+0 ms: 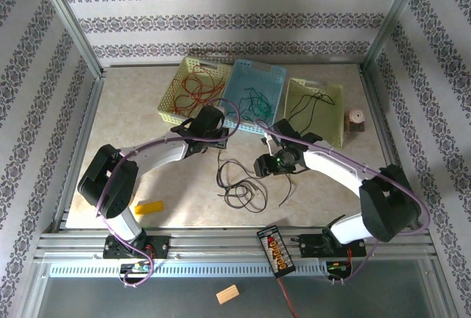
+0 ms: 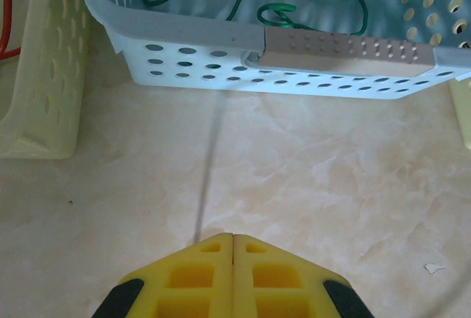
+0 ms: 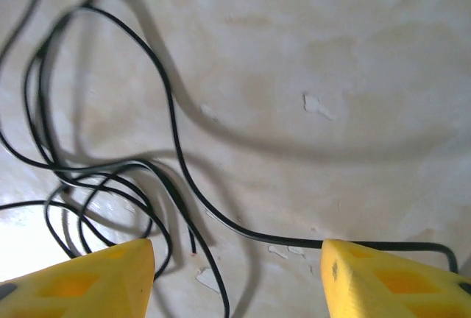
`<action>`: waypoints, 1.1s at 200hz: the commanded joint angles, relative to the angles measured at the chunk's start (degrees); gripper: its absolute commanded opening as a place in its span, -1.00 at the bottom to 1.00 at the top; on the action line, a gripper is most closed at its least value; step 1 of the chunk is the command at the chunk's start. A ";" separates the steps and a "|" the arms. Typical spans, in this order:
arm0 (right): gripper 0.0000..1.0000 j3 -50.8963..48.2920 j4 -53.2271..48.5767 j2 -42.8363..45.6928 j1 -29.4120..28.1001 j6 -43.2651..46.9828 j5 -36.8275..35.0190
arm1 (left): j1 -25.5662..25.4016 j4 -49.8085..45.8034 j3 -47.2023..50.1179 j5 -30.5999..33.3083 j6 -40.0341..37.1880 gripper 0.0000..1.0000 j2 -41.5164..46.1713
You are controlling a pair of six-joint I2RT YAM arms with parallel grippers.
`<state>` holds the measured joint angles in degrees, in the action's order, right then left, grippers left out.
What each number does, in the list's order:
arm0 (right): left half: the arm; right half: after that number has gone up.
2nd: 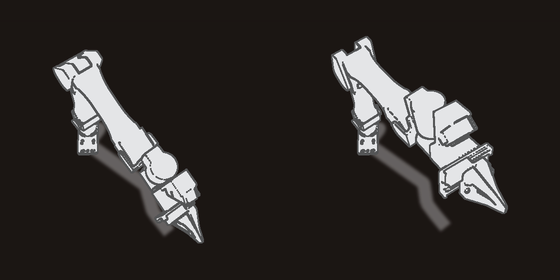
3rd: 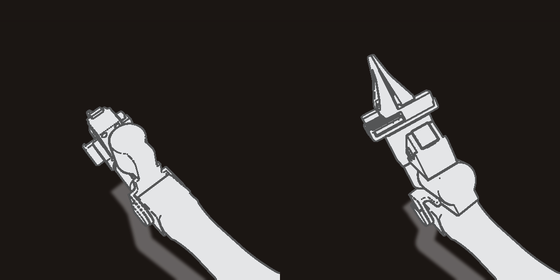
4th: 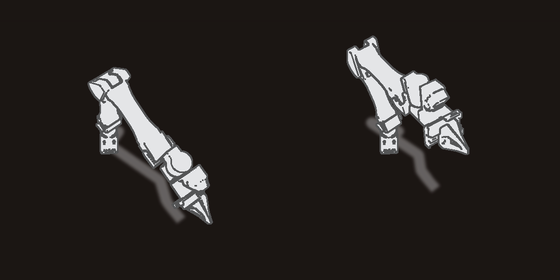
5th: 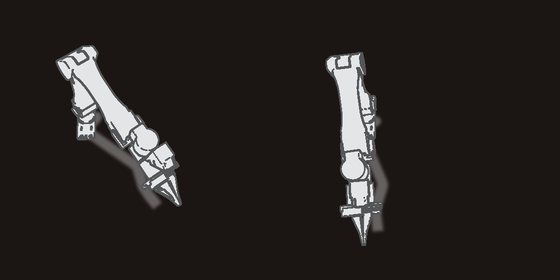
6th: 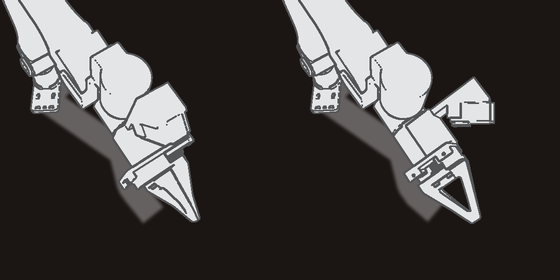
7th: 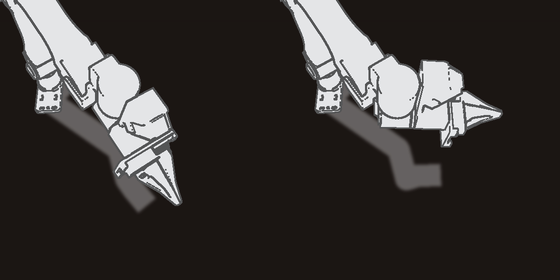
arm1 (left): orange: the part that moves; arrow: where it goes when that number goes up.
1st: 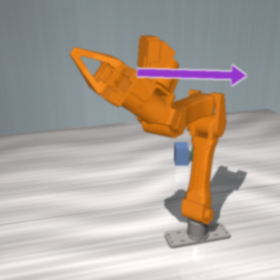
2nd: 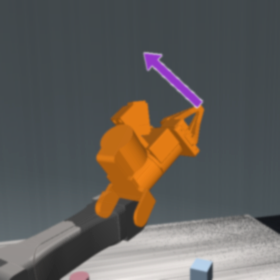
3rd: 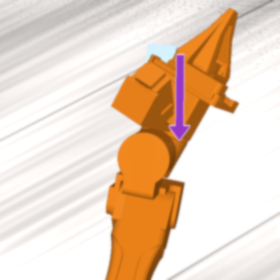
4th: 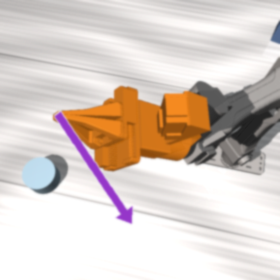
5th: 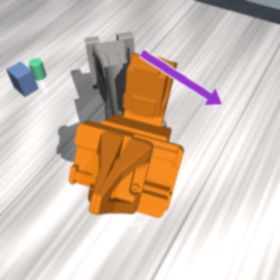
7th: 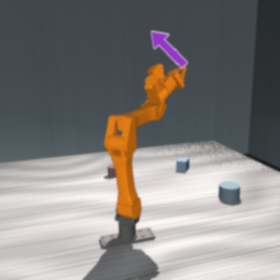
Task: Untangle the cables
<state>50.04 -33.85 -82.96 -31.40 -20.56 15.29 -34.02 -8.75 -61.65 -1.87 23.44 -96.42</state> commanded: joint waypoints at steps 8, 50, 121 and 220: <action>0.22 -1.87 -1.25 -1.72 -0.16 0.76 4.03 | 0.01 -0.18 -1.79 0.83 -0.06 -1.00 -0.10; 0.22 -1.24 3.23 -7.37 3.42 -0.56 8.57 | 0.00 -0.24 -1.44 0.81 0.18 -1.00 0.42; 0.21 4.66 2.64 -12.15 3.98 0.32 2.00 | 0.01 1.58 0.30 0.88 0.48 -1.00 2.03; -0.56 16.19 -0.26 -21.69 2.62 3.01 -8.65 | 0.01 1.50 0.61 0.81 0.83 -1.00 2.55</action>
<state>64.42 -32.18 -102.94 -27.77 -18.04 12.16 -34.02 -8.32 -61.78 -1.43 23.46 -96.20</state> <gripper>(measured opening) 0.402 0.047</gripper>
